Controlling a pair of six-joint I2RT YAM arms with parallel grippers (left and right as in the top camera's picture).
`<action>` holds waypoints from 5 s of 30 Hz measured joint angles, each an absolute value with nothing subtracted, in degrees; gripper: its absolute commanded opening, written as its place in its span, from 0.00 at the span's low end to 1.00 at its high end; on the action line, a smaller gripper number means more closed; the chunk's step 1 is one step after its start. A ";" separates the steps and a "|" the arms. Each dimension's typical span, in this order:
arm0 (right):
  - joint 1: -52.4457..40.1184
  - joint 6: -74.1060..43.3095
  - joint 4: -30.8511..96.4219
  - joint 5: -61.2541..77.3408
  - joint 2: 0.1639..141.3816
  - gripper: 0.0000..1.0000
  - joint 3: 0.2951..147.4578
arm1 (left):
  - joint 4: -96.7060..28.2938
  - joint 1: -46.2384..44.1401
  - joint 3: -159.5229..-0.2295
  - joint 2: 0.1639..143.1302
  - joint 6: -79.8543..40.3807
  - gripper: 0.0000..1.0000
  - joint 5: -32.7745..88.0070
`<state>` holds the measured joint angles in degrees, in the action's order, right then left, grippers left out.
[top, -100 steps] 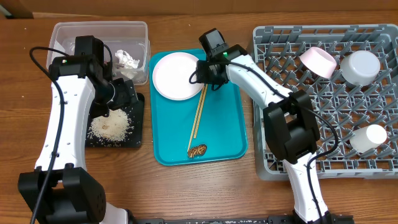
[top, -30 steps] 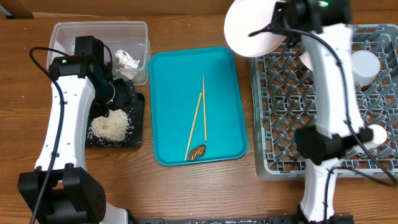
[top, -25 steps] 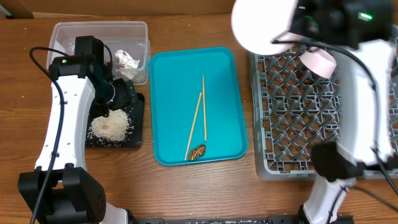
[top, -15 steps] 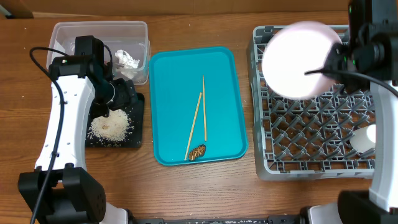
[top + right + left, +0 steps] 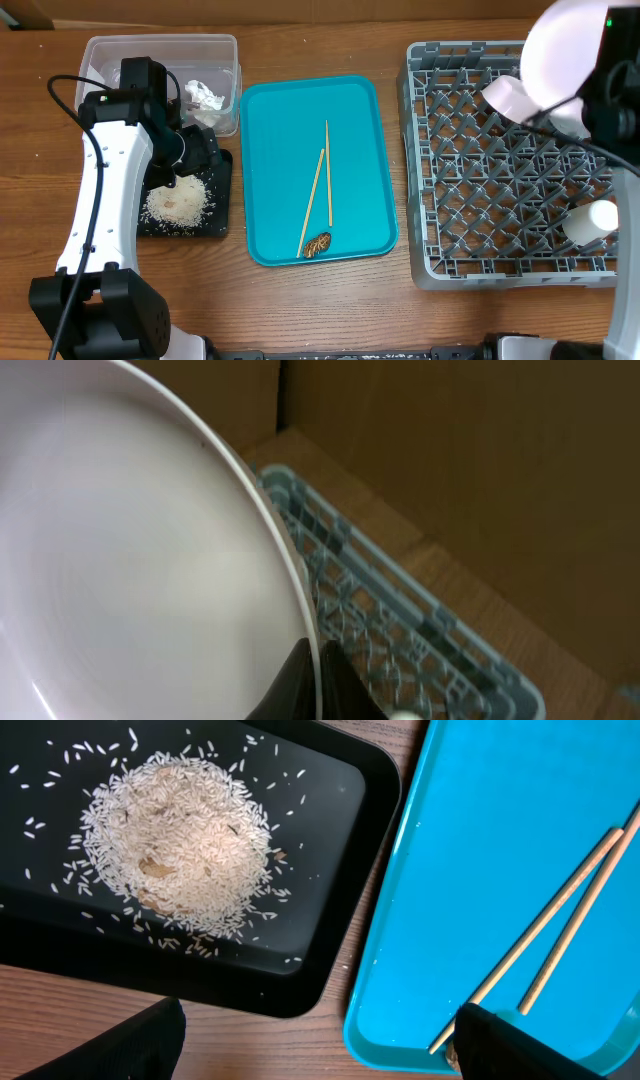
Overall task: Sort waste into correct bins and load items into the dishwasher
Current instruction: 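Carry the white plate into the rack and stand it upright, then withdraw the right gripper from the rack toward the teal tray, then grasp one wooden chopstick on the teal tray with the right gripper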
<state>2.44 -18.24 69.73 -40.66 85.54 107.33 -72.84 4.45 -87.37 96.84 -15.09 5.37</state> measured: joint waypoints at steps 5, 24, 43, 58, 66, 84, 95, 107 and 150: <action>2.15 -12.10 63.00 -45.12 89.49 0.04 107.28 | -72.84 4.45 -87.37 96.84 -15.09 0.88 5.37; -2.68 -17.10 69.17 -49.98 104.86 0.04 105.43 | -72.82 4.45 -87.37 96.84 -15.09 0.88 5.37; -9.65 -23.22 64.51 -57.34 104.90 0.04 91.15 | -72.84 4.45 -87.37 96.86 -15.07 0.88 5.37; -16.93 -31.38 71.77 -52.86 103.07 0.69 91.05 | -72.84 4.45 -87.37 96.84 -15.09 0.88 5.39; -11.62 -32.27 72.05 -37.45 88.79 1.00 91.07 | -72.79 4.08 -87.37 96.86 -15.07 0.88 6.15; -6.13 -17.06 80.84 -3.49 84.84 1.00 91.15 | -65.91 -16.47 -87.37 96.86 -14.61 0.93 9.28; -6.09 -16.23 80.49 -1.28 84.99 1.00 91.15 | -66.85 -23.38 -87.37 98.08 -14.66 0.92 7.73; -13.13 -16.23 76.01 3.70 85.52 0.96 91.15 | -70.76 -18.41 -87.37 98.21 -17.10 0.92 5.21; -37.58 -27.31 57.69 1.72 123.87 0.46 91.18 | -73.30 -4.08 -87.37 96.75 -19.59 0.97 3.55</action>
